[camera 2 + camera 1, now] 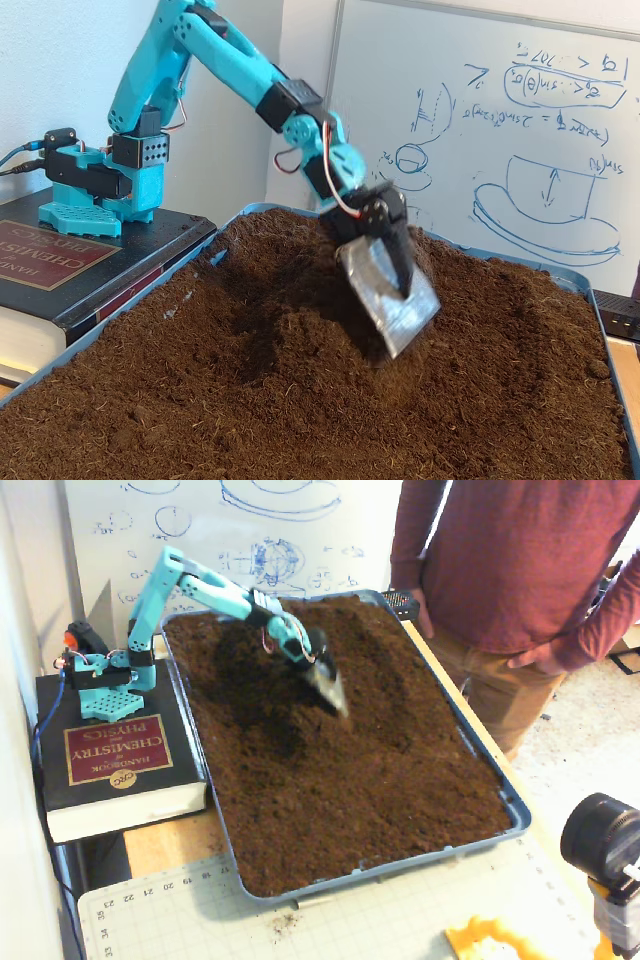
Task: Build a berm.
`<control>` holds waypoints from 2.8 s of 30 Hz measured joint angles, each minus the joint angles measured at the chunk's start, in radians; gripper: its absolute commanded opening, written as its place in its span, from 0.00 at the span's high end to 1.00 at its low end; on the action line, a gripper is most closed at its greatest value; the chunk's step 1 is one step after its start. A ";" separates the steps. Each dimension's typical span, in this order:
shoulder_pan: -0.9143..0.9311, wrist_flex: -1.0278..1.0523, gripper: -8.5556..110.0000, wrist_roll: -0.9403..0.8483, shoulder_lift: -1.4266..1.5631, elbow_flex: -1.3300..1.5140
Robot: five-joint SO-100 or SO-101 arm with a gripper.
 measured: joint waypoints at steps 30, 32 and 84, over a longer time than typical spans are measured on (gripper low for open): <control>0.008 0.354 0.93 -0.003 1.417 0.884; 0.003 0.460 0.93 -0.026 1.462 0.904; -0.301 0.673 0.92 -0.181 1.120 1.035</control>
